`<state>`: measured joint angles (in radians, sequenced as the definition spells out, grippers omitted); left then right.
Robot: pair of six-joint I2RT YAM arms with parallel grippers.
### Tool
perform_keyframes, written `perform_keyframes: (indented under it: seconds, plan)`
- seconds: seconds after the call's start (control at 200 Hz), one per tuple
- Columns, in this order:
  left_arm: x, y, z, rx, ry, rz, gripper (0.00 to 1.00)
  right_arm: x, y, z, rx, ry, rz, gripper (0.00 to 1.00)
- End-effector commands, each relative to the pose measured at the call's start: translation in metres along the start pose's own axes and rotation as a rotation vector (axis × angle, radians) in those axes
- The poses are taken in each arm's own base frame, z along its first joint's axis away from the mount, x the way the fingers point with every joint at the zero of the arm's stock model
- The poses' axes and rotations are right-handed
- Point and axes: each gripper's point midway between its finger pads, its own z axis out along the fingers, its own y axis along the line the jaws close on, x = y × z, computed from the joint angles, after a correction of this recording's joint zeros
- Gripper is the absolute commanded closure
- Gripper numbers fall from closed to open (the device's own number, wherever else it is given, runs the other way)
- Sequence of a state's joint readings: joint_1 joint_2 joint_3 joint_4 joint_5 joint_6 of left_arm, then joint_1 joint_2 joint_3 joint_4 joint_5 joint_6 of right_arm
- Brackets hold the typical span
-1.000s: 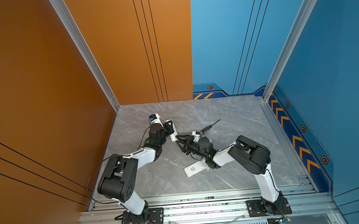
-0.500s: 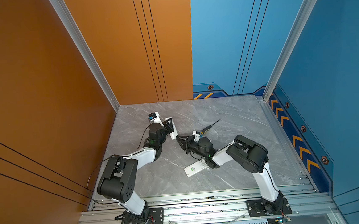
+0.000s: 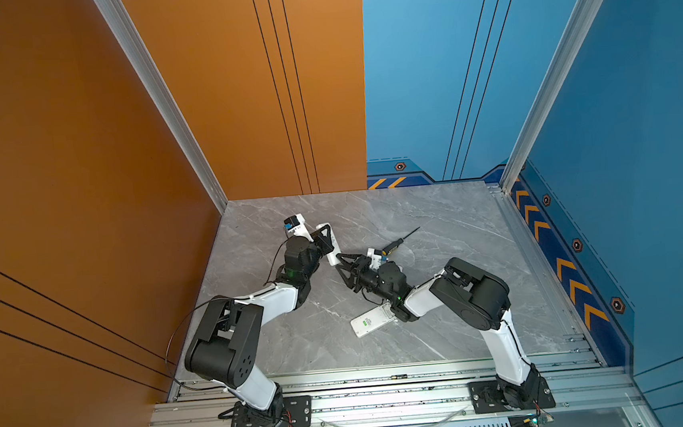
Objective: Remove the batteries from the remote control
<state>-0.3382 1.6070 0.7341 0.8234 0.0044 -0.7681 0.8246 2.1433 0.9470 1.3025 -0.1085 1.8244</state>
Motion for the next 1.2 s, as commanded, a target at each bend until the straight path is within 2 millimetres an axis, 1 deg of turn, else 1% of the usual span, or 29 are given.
perform_keyframes:
  seconds: [0.0,0.14,0.195,0.305,0.39,0.43,0.47,0.551,0.606,0.676,0.756,0.826,0.936,0.981,1.146,1.191]
  plan:
    - [-0.006,-0.012,0.0,0.05,-0.039,-0.044,1.0,0.003,0.016,0.002,-0.053,0.008,-0.023,0.45]
    - [-0.008,-0.015,-0.001,0.07,-0.062,-0.074,1.0,0.002,0.016,0.004,-0.061,0.01,-0.024,0.48]
    - [-0.008,-0.016,-0.001,0.074,-0.061,-0.076,1.0,-0.001,0.016,0.004,-0.058,0.005,-0.026,0.51]
    - [-0.006,-0.019,-0.003,0.087,-0.061,-0.084,1.0,-0.008,0.02,0.005,-0.076,-0.004,-0.03,0.52]
    - [-0.005,-0.013,-0.005,0.073,-0.071,-0.097,1.0,-0.011,0.023,0.005,-0.081,-0.01,-0.033,0.54]
    - [-0.004,-0.013,-0.005,0.074,-0.07,-0.098,1.0,-0.011,0.025,0.007,-0.085,-0.003,-0.035,0.58]
    - [-0.004,-0.011,-0.005,0.067,-0.073,-0.099,1.0,-0.009,0.026,0.008,-0.084,0.006,-0.035,0.64]
    - [-0.007,-0.008,-0.005,0.054,-0.092,-0.096,1.0,-0.003,0.023,0.008,-0.08,0.014,-0.029,0.73]
    - [-0.01,-0.006,-0.005,0.047,-0.109,-0.095,1.0,0.001,0.021,0.007,-0.078,0.02,-0.026,0.74]
    - [-0.013,-0.004,-0.003,0.046,-0.125,-0.097,1.0,0.003,0.018,0.005,-0.07,0.023,-0.022,0.78]
    - [-0.015,-0.004,-0.001,0.045,-0.133,-0.096,1.0,0.003,0.016,0.004,-0.067,0.025,-0.015,0.78]
    - [-0.015,0.0,0.0,0.03,-0.139,-0.095,1.0,0.005,0.015,0.003,-0.064,0.032,-0.012,0.78]
    - [-0.016,0.003,0.001,0.019,-0.145,-0.086,1.0,0.01,0.017,0.001,-0.055,0.047,-0.015,0.69]
    - [-0.016,0.006,0.001,0.01,-0.145,-0.082,1.0,0.01,0.017,0.0,-0.051,0.049,-0.015,0.67]
    - [-0.015,0.01,0.002,-0.006,-0.143,-0.061,1.0,0.01,0.016,-0.004,-0.048,0.047,-0.007,0.68]
    - [-0.017,0.015,0.002,-0.022,-0.14,-0.056,1.0,0.01,0.014,-0.007,-0.04,0.046,-0.005,0.69]
